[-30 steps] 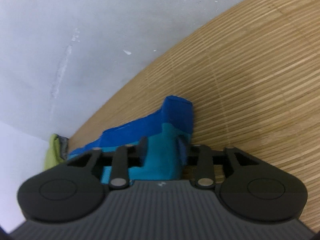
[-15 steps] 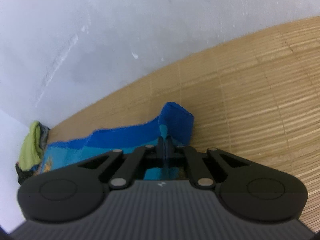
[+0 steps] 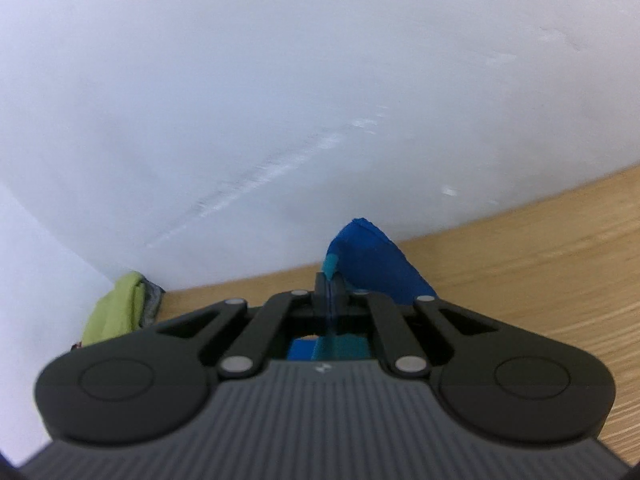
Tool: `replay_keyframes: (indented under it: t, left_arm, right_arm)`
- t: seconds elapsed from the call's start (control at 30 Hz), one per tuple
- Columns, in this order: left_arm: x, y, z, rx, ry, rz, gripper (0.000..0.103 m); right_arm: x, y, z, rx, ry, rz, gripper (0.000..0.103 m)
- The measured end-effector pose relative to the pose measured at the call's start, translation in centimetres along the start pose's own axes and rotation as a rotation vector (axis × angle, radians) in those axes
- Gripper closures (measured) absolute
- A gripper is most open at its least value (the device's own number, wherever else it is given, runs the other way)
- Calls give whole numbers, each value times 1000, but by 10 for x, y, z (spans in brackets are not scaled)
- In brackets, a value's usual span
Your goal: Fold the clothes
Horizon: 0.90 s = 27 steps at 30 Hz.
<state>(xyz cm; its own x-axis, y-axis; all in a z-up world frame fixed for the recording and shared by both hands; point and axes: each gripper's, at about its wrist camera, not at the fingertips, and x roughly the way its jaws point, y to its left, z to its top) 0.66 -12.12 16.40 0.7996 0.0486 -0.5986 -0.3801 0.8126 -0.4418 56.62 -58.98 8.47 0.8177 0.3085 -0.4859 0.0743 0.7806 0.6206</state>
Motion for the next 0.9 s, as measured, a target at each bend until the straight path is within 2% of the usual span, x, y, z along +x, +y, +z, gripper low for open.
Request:
replay_keyframes:
  t: [0.2,0.4,0.63,0.77,0.83,0.9]
  left_arm:
    - [21,75,30,-43,20,-24,101]
    - [58,151,82,-62,22,-88,101]
    - [78,207,135,-83,-24,-26,101]
    - [99,237,151,-82,-20,35,101]
    - [112,258,162,-127,-9,36,101]
    - [126,276,180,-116,1,37,101]
  right_arm:
    - [20,85,-18,-50,-51,-21,100]
    - [45,163,-39,-91,-91,-54,100]
    - [92,248,-53,-122,-105,-46,100]
    - [131,289,-73,-143,-94,-5,100]
    - [153,310,-85,-159,-83,8,100]
    - [176,332,-97,-181,-77,4,100]
